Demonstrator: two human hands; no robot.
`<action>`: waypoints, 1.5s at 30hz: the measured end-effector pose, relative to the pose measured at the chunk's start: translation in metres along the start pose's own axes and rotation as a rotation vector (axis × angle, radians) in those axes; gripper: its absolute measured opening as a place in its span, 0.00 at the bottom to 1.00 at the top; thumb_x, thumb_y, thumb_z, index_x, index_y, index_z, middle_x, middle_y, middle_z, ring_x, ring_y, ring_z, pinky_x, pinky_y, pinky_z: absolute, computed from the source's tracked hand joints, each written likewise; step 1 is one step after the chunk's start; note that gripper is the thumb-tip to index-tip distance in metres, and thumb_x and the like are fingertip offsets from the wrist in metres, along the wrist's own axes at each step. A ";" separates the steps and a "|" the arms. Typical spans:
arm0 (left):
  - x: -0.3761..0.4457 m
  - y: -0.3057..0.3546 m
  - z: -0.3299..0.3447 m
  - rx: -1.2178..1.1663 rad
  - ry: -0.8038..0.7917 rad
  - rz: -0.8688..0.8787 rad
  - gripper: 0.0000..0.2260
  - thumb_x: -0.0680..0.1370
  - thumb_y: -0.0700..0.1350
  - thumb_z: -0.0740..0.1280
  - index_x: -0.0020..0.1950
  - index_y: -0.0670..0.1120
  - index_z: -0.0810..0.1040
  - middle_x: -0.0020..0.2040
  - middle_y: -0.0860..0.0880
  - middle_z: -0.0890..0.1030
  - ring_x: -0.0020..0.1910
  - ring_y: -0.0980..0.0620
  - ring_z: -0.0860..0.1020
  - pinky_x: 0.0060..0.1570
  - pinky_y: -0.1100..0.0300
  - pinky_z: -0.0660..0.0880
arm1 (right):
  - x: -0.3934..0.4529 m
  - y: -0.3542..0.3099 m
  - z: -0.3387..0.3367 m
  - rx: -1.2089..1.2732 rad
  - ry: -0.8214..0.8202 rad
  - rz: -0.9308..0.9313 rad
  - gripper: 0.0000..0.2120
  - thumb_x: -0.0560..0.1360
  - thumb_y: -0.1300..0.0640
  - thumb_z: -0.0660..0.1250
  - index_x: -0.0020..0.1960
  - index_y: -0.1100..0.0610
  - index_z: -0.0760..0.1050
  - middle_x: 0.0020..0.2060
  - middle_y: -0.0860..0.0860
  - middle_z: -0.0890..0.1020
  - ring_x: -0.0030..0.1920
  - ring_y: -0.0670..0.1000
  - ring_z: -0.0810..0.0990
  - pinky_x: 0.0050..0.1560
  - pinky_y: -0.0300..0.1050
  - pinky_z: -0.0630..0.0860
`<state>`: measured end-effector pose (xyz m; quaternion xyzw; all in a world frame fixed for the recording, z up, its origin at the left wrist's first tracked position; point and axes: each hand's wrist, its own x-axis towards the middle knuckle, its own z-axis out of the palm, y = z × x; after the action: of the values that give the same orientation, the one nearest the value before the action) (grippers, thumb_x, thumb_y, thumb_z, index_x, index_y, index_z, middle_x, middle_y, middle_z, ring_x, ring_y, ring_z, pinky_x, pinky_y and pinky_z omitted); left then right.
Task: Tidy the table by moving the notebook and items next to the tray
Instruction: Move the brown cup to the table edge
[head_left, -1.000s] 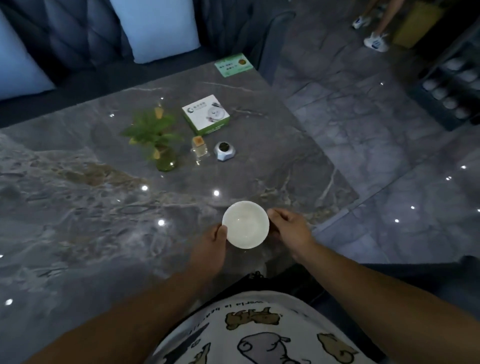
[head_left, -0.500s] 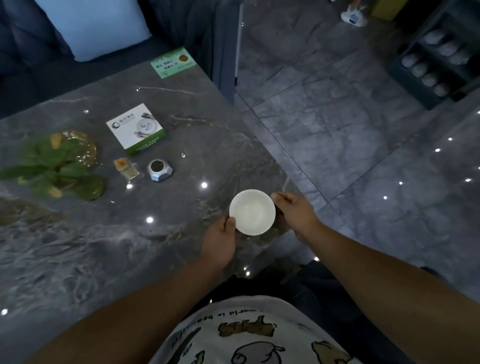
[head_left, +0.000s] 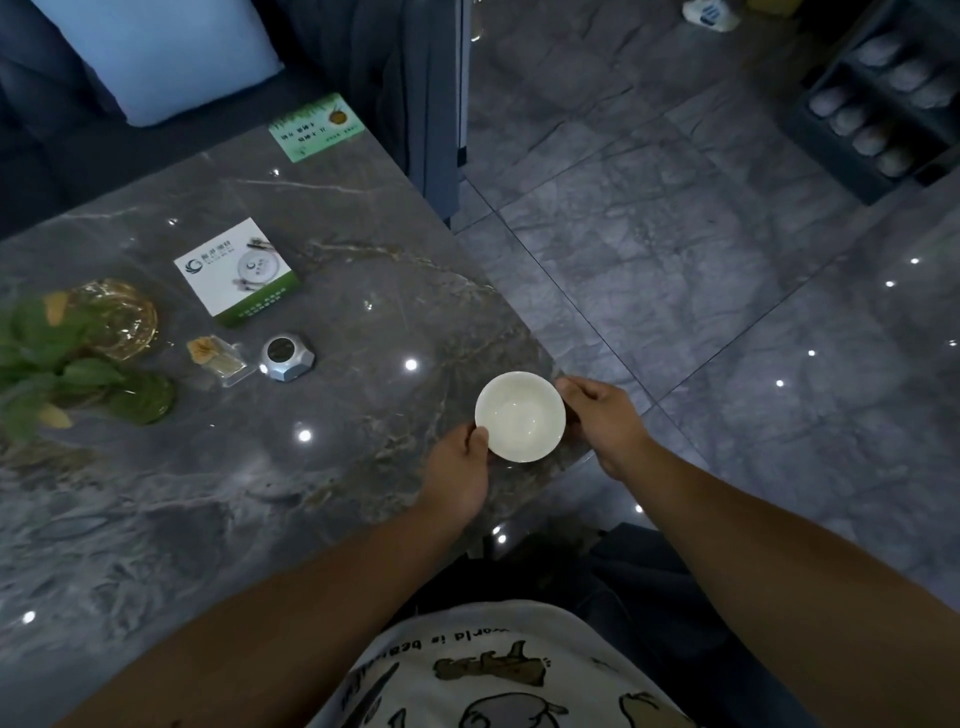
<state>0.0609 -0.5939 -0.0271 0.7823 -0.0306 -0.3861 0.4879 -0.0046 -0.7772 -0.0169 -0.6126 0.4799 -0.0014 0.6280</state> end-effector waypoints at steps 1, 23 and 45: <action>0.001 0.001 0.001 0.009 0.002 0.001 0.14 0.80 0.51 0.57 0.58 0.46 0.77 0.53 0.44 0.81 0.53 0.45 0.80 0.56 0.43 0.76 | 0.000 0.000 -0.001 -0.001 -0.003 0.001 0.05 0.74 0.50 0.68 0.42 0.44 0.83 0.46 0.50 0.85 0.51 0.56 0.82 0.54 0.58 0.80; 0.002 0.006 0.003 0.103 -0.020 0.055 0.15 0.81 0.51 0.57 0.60 0.44 0.76 0.54 0.42 0.81 0.53 0.44 0.80 0.56 0.43 0.76 | 0.006 0.002 -0.011 0.019 -0.018 0.039 0.07 0.74 0.49 0.68 0.51 0.49 0.82 0.48 0.49 0.84 0.51 0.52 0.82 0.56 0.56 0.78; -0.031 -0.014 -0.055 0.264 0.002 0.077 0.11 0.81 0.52 0.59 0.52 0.47 0.77 0.49 0.48 0.81 0.50 0.48 0.77 0.46 0.60 0.70 | -0.021 -0.027 -0.016 -0.383 0.163 -0.225 0.16 0.77 0.42 0.58 0.36 0.50 0.74 0.34 0.49 0.78 0.40 0.52 0.77 0.43 0.47 0.73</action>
<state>0.0693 -0.5331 -0.0076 0.8383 -0.1110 -0.3589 0.3951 -0.0099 -0.7842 0.0204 -0.7682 0.4492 -0.0300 0.4553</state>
